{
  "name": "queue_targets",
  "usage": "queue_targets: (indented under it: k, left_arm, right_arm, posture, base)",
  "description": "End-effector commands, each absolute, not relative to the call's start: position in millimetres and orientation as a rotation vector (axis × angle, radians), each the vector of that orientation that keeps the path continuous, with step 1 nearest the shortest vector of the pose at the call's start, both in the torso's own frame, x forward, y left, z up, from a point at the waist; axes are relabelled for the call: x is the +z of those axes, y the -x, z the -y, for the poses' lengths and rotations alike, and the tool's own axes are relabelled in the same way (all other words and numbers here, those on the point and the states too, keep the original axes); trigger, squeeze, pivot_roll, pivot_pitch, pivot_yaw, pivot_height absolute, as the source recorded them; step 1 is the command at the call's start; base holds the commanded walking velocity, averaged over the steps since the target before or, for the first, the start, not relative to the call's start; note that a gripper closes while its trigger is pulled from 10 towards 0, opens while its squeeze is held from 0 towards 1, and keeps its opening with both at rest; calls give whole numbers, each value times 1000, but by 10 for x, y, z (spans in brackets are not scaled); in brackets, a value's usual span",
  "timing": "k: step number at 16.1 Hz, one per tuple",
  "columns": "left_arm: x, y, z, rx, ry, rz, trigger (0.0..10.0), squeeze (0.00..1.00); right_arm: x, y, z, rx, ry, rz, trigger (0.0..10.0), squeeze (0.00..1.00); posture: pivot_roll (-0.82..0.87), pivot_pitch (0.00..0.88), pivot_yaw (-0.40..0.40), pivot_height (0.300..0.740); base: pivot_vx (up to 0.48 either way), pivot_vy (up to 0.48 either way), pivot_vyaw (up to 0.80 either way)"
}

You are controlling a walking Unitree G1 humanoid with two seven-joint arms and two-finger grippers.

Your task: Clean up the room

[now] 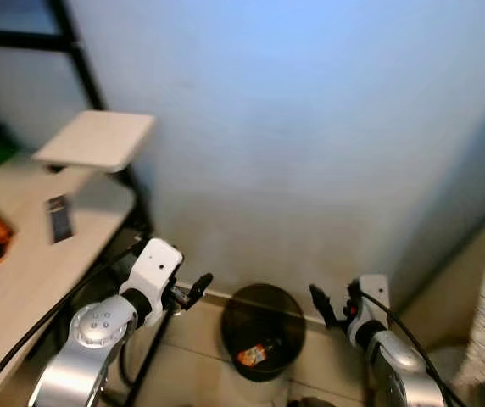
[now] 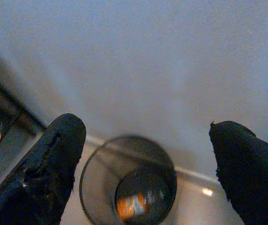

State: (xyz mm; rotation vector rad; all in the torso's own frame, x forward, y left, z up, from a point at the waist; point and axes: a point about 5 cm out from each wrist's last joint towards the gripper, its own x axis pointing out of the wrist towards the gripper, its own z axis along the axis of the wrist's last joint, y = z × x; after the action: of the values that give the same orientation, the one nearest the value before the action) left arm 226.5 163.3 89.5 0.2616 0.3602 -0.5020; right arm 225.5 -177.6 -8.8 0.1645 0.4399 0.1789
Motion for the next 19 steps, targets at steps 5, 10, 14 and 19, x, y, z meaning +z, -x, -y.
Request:
queue_targets:
  k: [5, 10, 14, 19]
  left_arm:
    - [910, -2241, -1646, -386, -218, -337, 10000, 0]
    - [852, -2150, -1682, -329, -162, -388, 10000, 0]
    - [916, -2189, -1763, -249, -115, -353, 10000, 0]
    - [845, -2150, -1707, -313, -164, -406, 10000, 0]
  right_arm:
    - [175, -2114, 1757, 137, -202, -355, 10000, 1000]
    - [370, -2100, 1653, 147, -211, -355, 10000, 1000]
    - [425, -2082, 1603, 148, -230, -373, 10000, 749]
    - [452, -2093, 1574, 151, -223, -375, 10000, 0]
  posture:
    - [-35, 0, 35, 740]
    - [-6, 0, 27, 740]
    - [-15, 0, 23, 740]
    - [-10, 0, 25, 740]
  base:
    - [0, 0, -769]
    - [0, 0, -769]
    - [0, 0, -772]
    - [0, 0, -770]
